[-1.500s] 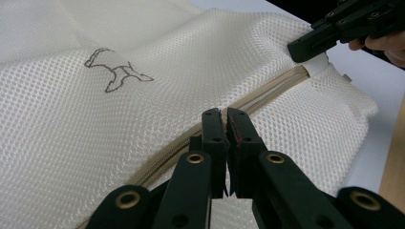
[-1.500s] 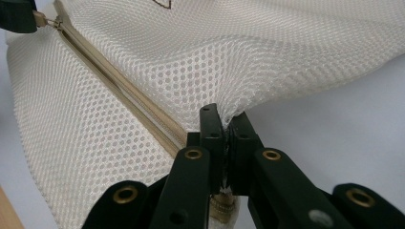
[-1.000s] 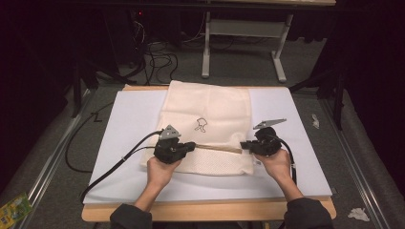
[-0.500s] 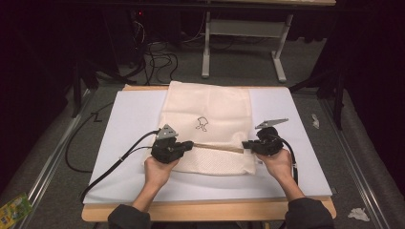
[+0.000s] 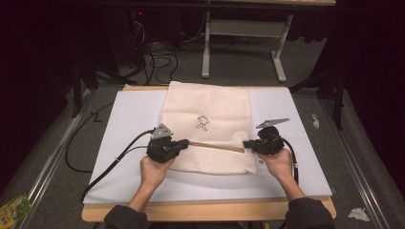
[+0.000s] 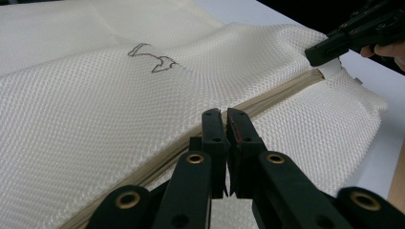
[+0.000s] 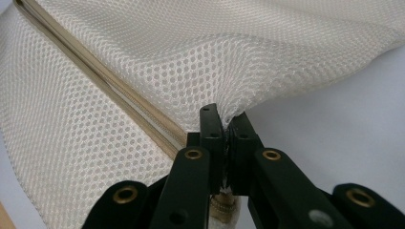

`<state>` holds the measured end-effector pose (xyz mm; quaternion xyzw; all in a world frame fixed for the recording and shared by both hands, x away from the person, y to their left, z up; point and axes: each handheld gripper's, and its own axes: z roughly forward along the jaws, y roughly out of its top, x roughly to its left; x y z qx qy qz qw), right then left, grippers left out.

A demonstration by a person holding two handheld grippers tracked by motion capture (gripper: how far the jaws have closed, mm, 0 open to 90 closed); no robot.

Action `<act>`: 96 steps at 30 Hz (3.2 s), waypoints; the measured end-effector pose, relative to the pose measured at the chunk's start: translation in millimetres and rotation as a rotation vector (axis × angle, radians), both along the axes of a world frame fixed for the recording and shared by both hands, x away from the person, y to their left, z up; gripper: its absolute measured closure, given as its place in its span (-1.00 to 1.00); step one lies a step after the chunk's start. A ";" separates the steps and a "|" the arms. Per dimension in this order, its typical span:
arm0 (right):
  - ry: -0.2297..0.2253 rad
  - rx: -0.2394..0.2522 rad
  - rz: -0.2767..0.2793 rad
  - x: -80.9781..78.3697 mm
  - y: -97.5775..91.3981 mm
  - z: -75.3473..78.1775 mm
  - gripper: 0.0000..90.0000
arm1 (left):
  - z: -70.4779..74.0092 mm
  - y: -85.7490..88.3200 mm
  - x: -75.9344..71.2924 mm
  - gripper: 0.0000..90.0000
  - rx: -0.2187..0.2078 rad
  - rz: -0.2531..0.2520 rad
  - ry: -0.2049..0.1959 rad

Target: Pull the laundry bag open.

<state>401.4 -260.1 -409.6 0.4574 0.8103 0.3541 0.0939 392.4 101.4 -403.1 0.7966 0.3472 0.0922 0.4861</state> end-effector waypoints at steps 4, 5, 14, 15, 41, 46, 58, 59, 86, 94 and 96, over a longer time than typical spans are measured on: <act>-0.008 -0.003 0.001 -0.7 0.1 1.4 0.97 | 0.9 4.3 -0.1 0.94 0.008 0.006 -0.010; -0.006 -0.004 0.000 -0.4 0.4 1.2 0.97 | 1.2 5.2 -0.2 0.94 0.011 0.008 -0.010; -0.011 0.005 0.009 0.3 2.3 2.4 0.97 | 4.6 8.6 -1.2 0.94 0.009 0.020 -0.011; -0.013 0.006 0.012 0.3 2.0 2.7 0.97 | 4.4 8.6 -1.1 0.94 0.012 0.019 -0.011; -0.022 -0.012 -0.003 0.4 -2.1 3.3 0.97 | 6.6 24.7 -2.6 0.94 0.011 0.048 -0.021; -0.018 -0.008 -0.008 0.3 -2.0 4.4 0.97 | 5.7 24.7 -3.1 0.94 0.013 0.048 -0.019; -0.022 -0.011 -0.005 1.9 -2.9 7.4 0.97 | 6.3 25.1 -2.2 0.94 0.012 0.045 -0.012; -0.024 -0.011 -0.004 1.8 -2.9 7.6 0.97 | 6.4 25.2 -2.5 0.94 0.012 0.045 -0.014; -0.035 -0.029 -0.033 1.0 -8.0 8.2 0.97 | 8.7 41.4 -5.3 0.94 0.017 0.086 -0.027; -0.041 -0.024 -0.033 2.1 -10.0 8.2 0.97 | 8.1 42.6 -5.6 0.94 0.014 0.085 -0.027; -0.042 -0.023 -0.032 2.1 -9.8 8.2 0.97 | 7.5 42.8 -5.6 0.94 0.011 0.086 -0.027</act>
